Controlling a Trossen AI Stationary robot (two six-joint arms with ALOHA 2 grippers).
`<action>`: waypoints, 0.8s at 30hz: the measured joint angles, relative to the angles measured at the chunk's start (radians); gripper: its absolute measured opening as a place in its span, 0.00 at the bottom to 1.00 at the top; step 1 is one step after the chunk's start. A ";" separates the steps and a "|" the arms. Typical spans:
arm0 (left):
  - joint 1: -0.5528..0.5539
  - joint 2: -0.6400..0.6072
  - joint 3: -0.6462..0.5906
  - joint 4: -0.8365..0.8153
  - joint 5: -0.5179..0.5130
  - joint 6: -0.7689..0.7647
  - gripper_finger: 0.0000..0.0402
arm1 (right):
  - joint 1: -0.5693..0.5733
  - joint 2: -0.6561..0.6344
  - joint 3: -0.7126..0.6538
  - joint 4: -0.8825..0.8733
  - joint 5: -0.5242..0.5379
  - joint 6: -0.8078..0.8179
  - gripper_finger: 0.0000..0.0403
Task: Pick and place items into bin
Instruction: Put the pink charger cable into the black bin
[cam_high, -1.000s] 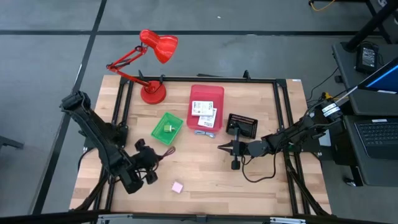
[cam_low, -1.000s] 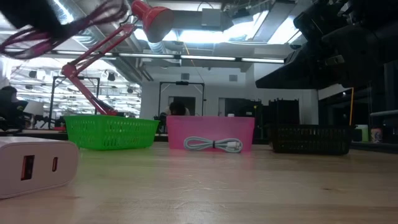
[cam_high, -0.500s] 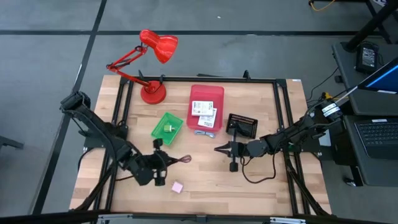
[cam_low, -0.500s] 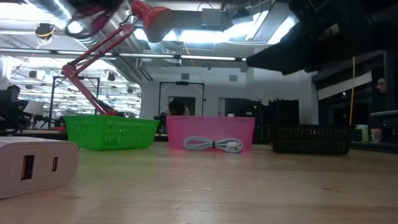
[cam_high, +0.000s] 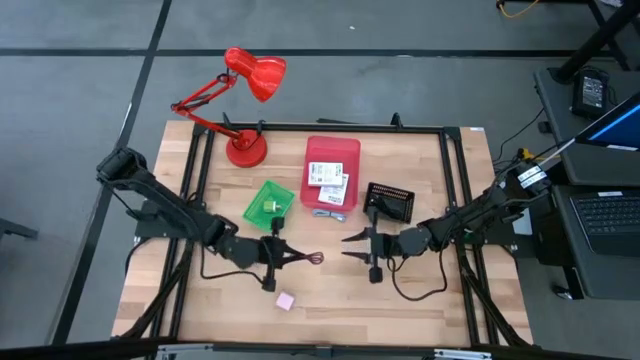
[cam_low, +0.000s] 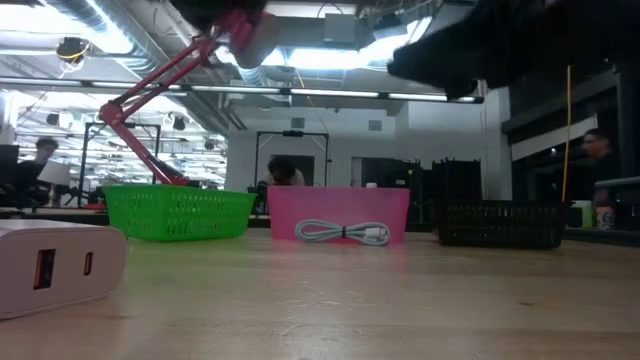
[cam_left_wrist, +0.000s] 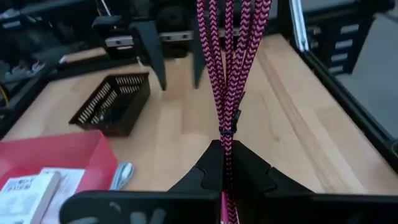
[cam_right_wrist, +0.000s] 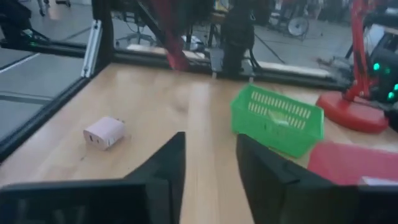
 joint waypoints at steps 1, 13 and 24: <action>0.015 0.000 -0.027 0.057 0.013 0.015 0.02 | 0.001 0.000 0.009 0.001 0.000 -0.018 0.35; 0.144 0.006 -0.140 0.344 0.198 0.157 0.02 | -0.006 0.000 0.080 0.000 0.000 -0.072 0.53; 0.215 0.088 -0.140 0.480 0.299 0.233 0.02 | -0.048 0.000 0.135 0.000 -0.038 -0.073 0.56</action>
